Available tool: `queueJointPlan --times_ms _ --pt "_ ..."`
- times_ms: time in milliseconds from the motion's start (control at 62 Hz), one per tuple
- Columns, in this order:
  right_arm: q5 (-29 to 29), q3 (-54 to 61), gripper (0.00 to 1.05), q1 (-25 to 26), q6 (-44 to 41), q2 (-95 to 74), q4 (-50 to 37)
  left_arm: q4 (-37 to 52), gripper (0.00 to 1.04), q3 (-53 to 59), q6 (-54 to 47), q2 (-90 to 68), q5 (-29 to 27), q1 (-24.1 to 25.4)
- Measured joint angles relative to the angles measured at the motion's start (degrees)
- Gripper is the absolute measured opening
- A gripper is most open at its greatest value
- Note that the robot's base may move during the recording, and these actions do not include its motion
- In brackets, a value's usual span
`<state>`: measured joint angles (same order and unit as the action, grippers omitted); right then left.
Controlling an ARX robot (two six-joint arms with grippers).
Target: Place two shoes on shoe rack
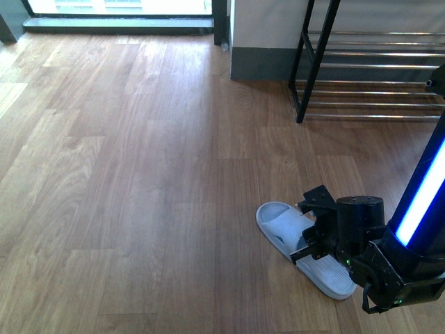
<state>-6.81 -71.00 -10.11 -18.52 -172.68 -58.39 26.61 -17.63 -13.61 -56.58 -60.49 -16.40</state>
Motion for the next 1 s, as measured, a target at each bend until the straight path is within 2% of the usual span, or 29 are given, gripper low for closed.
queueJointPlan --times_ms 145,306,452,677,823,1000 --pt "-0.81 -0.17 0.01 -0.07 0.98 -0.02 -0.07 0.00 0.02 0.00 0.00 0.00 0.00 0.00" --pt "-1.14 2.08 0.01 0.15 1.88 0.90 -1.62 0.00 0.02 0.00 0.00 0.00 0.00 0.00" --pt "0.48 9.99 0.01 1.25 1.55 6.43 -4.98 0.00 0.02 0.00 0.00 0.00 0.00 0.00" --pt "5.60 27.12 0.01 4.70 -4.68 28.11 -10.62 0.00 0.02 0.00 -0.02 0.00 0.00 0.00" --pt "9.07 38.60 0.01 6.08 -8.22 47.71 -7.37 0.00 0.02 0.00 0.00 0.00 0.00 0.00" --pt "12.35 48.57 0.01 6.03 -8.87 75.03 5.70 0.00 0.02 0.00 0.00 0.00 0.00 0.00"
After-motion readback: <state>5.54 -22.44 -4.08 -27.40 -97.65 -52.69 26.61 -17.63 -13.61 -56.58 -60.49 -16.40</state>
